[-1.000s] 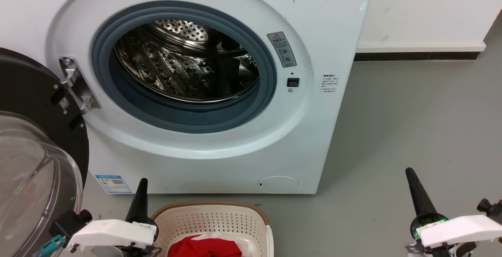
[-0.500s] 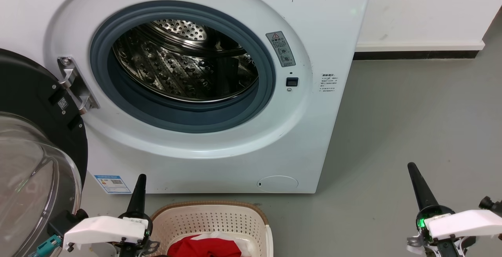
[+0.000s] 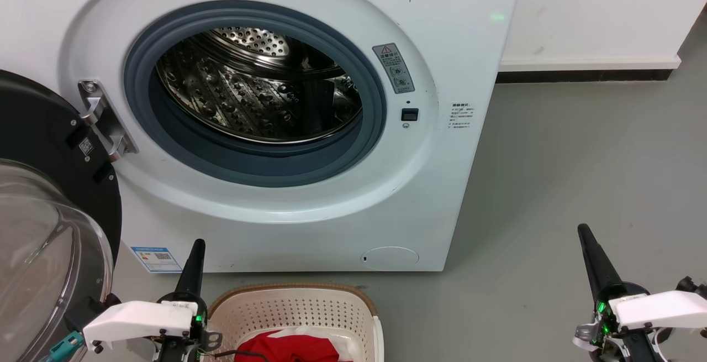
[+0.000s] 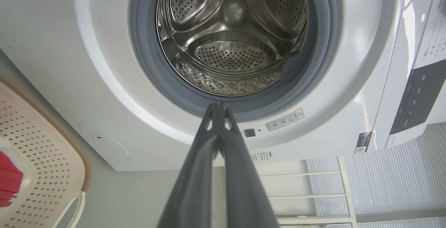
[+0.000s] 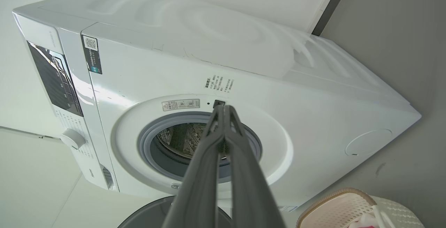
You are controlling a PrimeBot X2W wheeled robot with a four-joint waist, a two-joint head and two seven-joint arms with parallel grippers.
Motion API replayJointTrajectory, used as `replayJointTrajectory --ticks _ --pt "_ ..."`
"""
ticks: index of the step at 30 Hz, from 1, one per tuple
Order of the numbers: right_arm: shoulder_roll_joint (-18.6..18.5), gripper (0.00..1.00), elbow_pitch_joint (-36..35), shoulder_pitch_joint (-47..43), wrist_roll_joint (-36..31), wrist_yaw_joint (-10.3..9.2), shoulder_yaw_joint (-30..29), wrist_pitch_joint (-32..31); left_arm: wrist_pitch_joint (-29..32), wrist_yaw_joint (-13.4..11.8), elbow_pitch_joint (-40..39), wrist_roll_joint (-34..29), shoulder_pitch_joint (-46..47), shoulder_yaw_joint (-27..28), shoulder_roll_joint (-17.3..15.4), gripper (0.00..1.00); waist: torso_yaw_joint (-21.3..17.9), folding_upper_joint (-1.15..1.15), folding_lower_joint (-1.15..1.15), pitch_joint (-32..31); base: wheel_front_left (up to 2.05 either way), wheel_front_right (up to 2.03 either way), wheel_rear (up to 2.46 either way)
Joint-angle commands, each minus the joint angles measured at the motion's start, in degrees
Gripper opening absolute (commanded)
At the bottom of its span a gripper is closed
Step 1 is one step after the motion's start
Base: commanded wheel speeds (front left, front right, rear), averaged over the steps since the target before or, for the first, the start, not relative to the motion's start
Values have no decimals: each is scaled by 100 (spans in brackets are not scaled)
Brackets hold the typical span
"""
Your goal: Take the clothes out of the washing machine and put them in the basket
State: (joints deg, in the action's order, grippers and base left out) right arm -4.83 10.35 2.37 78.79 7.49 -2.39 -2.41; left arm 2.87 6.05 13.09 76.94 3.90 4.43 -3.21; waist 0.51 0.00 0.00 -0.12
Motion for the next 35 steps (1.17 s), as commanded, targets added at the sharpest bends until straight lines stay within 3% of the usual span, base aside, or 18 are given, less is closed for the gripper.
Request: replayJointTrajectory --ticks 1,35 --pt "-17 0 10 130 112 1 -21 -28 26 28 -10 100 119 36 0 0 -1 0 0 1 0 0 0" --pt "32 0 376 407 1571 0 -188 -229 388 159 106 1562 265 230 38 0 -50 0 0 29 0 0 0"
